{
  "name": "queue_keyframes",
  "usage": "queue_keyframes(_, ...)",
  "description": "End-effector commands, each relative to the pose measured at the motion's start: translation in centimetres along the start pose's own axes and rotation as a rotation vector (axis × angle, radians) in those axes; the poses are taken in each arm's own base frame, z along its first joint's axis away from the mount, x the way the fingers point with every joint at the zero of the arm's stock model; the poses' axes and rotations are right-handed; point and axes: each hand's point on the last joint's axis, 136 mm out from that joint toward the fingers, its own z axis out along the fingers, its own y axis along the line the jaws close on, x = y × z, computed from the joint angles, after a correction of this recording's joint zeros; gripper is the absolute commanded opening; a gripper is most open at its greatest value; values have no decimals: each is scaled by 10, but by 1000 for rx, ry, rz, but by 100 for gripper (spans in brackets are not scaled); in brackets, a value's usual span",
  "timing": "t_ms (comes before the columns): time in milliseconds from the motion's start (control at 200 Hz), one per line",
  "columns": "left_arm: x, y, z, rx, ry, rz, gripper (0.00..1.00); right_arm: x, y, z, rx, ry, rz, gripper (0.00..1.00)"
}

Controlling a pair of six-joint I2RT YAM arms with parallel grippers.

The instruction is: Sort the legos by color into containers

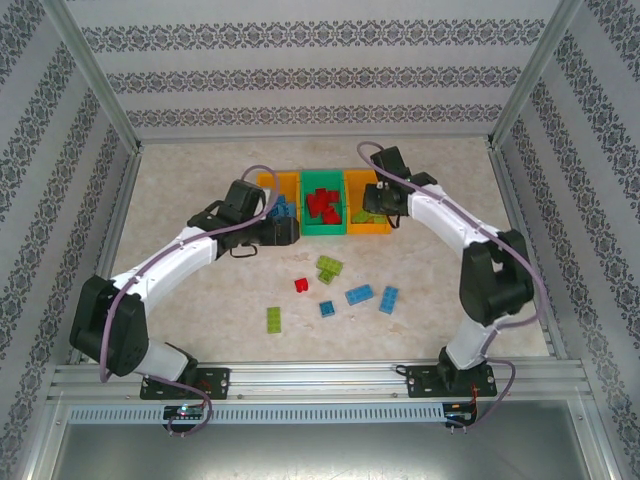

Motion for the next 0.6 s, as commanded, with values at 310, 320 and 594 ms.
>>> queue_keyframes(310,46,-22,14,-28,161,213,100,-18,-6,47,24,73,36,42)
queue_keyframes(320,48,-22,14,-27,165,216,100,-18,-6,47,24,74,37,43)
queue_keyframes(594,66,-35,23,-35,223,292,100,-18,9,33,-41,60,37,67)
